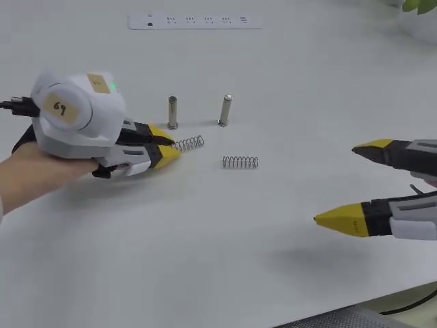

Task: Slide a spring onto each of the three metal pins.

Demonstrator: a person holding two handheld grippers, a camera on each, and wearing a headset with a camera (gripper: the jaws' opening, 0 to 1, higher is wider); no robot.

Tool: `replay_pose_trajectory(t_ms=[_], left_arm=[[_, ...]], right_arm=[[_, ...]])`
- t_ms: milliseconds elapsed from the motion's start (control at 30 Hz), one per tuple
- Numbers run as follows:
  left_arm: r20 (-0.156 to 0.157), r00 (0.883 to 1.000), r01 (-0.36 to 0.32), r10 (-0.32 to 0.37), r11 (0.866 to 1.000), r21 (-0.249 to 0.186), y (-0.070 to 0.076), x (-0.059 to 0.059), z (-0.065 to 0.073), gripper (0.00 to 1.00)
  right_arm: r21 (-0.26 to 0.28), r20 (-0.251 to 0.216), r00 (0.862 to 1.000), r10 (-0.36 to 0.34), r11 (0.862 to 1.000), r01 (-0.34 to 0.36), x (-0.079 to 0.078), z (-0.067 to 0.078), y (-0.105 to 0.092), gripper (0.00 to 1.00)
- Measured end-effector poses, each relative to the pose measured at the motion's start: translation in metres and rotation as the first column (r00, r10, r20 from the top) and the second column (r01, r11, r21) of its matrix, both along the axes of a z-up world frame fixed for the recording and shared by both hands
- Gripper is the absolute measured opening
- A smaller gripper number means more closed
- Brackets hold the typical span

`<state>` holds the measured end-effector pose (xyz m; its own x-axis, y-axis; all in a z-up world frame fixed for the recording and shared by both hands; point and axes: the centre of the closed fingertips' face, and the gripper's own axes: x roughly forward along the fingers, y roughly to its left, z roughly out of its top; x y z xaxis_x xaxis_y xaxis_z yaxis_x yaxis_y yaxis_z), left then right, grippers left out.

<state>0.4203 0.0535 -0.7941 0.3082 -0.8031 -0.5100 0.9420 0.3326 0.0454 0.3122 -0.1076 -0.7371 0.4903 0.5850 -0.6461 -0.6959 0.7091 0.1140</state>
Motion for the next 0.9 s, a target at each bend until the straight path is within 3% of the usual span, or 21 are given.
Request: replay_pose_trajectory(t_ms=[900], left_arm=[[0.002,1.0,0.009,-0.009,1.0,-0.028,0.0,-0.007,0.013,0.02]], right_arm=[[-0.009,-0.004,1.0,0.021,1.0,-0.021,0.0,-0.003,0.005,0.84]])
